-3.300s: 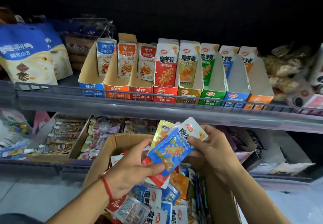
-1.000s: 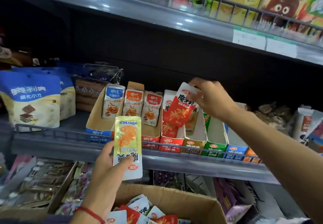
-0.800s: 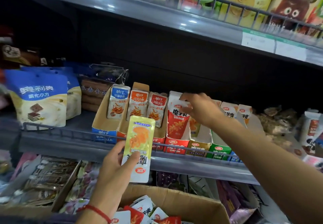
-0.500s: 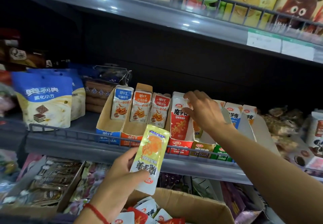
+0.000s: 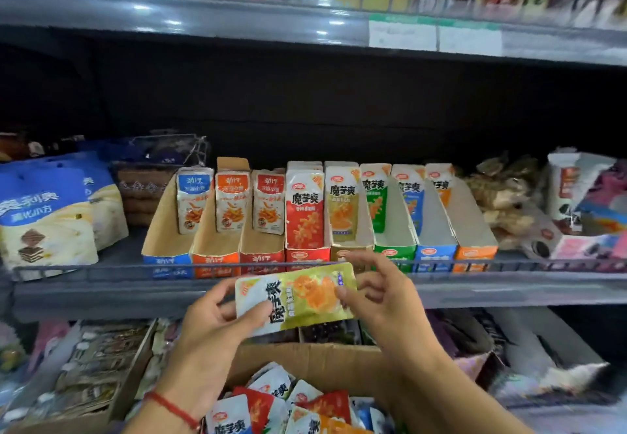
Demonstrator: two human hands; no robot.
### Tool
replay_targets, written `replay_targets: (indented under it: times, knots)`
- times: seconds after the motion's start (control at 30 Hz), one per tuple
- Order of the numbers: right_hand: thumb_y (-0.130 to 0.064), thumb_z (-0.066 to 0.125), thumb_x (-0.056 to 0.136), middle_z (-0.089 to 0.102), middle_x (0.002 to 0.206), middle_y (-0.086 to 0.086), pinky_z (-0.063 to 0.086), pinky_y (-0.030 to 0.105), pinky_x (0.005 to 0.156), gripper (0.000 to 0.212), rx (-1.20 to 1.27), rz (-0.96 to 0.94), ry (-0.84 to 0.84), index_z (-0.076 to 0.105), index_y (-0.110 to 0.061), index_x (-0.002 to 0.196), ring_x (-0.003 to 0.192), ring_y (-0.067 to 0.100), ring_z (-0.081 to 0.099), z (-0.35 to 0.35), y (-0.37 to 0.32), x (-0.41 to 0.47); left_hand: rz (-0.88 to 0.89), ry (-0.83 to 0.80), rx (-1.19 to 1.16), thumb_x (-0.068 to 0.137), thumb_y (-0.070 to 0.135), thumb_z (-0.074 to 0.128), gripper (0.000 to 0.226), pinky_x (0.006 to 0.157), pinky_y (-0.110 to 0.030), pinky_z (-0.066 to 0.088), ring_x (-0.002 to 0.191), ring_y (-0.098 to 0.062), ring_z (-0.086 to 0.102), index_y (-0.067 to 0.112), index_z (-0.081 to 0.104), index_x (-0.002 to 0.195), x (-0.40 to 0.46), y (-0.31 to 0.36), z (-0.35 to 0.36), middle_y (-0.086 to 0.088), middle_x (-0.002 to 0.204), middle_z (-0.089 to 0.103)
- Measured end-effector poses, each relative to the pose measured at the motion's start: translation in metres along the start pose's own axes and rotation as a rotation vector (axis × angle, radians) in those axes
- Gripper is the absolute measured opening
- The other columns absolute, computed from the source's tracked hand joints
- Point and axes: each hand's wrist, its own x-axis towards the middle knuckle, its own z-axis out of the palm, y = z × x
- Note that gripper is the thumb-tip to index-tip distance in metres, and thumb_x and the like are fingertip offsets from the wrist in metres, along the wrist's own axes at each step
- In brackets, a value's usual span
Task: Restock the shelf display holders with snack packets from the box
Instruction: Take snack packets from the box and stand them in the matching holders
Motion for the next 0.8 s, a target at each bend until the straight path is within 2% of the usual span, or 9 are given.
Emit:
replay_targets:
  times: [0.1,0.17,0.23,0.27,0.33,0.47,0.53,0.63,0.8]
  knots:
    - [-0.012,0.075,0.091,0.074,0.081,0.007,0.062,0.045,0.075,0.036,0.169,0.070,0.152,0.059,-0.031,0.118,0.075,0.028,0.073,-0.011,0.010,-0.015,0.149,-0.013,0.111,0.075,0.014,0.077,0.038,0.092,-0.045,0.056,0.099,-0.028,0.075,0.012,0.071,0.113,0.017,0.028,0.024,-0.008,0.100,0.079]
    - [-0.010,0.070,0.095,0.076,0.084,0.008,0.061,0.042,0.071,0.033,0.275,0.125,0.254,0.056,-0.026,0.120,0.071,0.025,0.073,-0.020,0.013,-0.018,0.302,-0.032,0.231,0.087,0.012,0.073,0.021,0.086,-0.039,0.057,0.098,-0.021,0.074,0.018,0.073,0.108,0.038,0.057,0.043,-0.003,0.099,0.079]
    - [-0.009,0.065,0.098,0.076,0.086,0.010,0.060,0.042,0.068,0.030,0.345,0.164,0.307,0.055,-0.024,0.121,0.067,0.025,0.070,-0.030,0.015,-0.016,0.426,-0.019,0.377,0.094,0.013,0.069,0.014,0.079,-0.033,0.056,0.091,-0.011,0.073,0.024,0.075,0.101,0.065,0.090,0.061,0.001,0.094,0.079]
    - [-0.008,0.063,0.099,0.076,0.087,0.011,0.059,0.043,0.067,0.028,0.353,0.168,0.317,0.055,-0.024,0.120,0.067,0.026,0.070,-0.035,0.017,-0.014,0.479,-0.010,0.467,0.096,0.014,0.067,0.013,0.075,-0.033,0.056,0.086,-0.010,0.071,0.024,0.075,0.098,0.080,0.104,0.071,0.000,0.092,0.078]
    - [-0.006,0.061,0.100,0.076,0.086,0.009,0.058,0.045,0.068,0.026,0.343,0.180,0.327,0.056,-0.025,0.117,0.066,0.027,0.070,-0.043,0.020,-0.011,0.544,0.002,0.634,0.095,0.018,0.065,0.012,0.073,-0.038,0.055,0.084,-0.020,0.070,0.020,0.076,0.097,0.108,0.126,0.089,-0.007,0.092,0.076]
    - [-0.003,0.059,0.100,0.076,0.086,0.007,0.054,0.040,0.063,0.024,0.357,0.211,0.322,0.058,-0.023,0.114,0.064,0.026,0.069,-0.050,0.025,-0.008,0.578,-0.025,0.983,0.095,0.020,0.064,0.014,0.065,-0.025,0.046,0.083,-0.015,0.067,0.024,0.076,0.099,0.144,0.151,0.123,-0.002,0.093,0.074]
    - [-0.003,0.059,0.100,0.076,0.086,0.006,0.053,0.039,0.062,0.024,0.353,0.202,0.319,0.059,-0.024,0.112,0.064,0.025,0.069,-0.052,0.026,-0.007,0.565,-0.031,1.114,0.096,0.021,0.065,0.019,0.075,-0.024,0.044,0.093,-0.013,0.065,0.024,0.076,0.110,0.157,0.156,0.137,0.003,0.103,0.073]
    - [0.000,0.059,0.099,0.076,0.087,0.003,0.056,0.043,0.067,0.028,0.319,0.185,0.303,0.059,-0.026,0.111,0.065,0.025,0.071,-0.056,0.027,-0.007,0.552,-0.043,1.207,0.093,0.019,0.070,0.019,0.082,-0.027,0.044,0.099,-0.011,0.062,0.023,0.075,0.112,0.173,0.154,0.150,0.005,0.112,0.071]
    - [-0.003,0.061,0.099,0.076,0.089,-0.001,0.057,0.042,0.069,0.027,0.300,0.195,0.295,0.059,-0.026,0.112,0.064,0.023,0.071,-0.063,0.028,-0.004,0.554,-0.108,1.308,0.091,0.015,0.073,0.015,0.083,-0.029,0.048,0.095,-0.012,0.064,0.022,0.077,0.104,0.190,0.133,0.156,0.004,0.104,0.073]
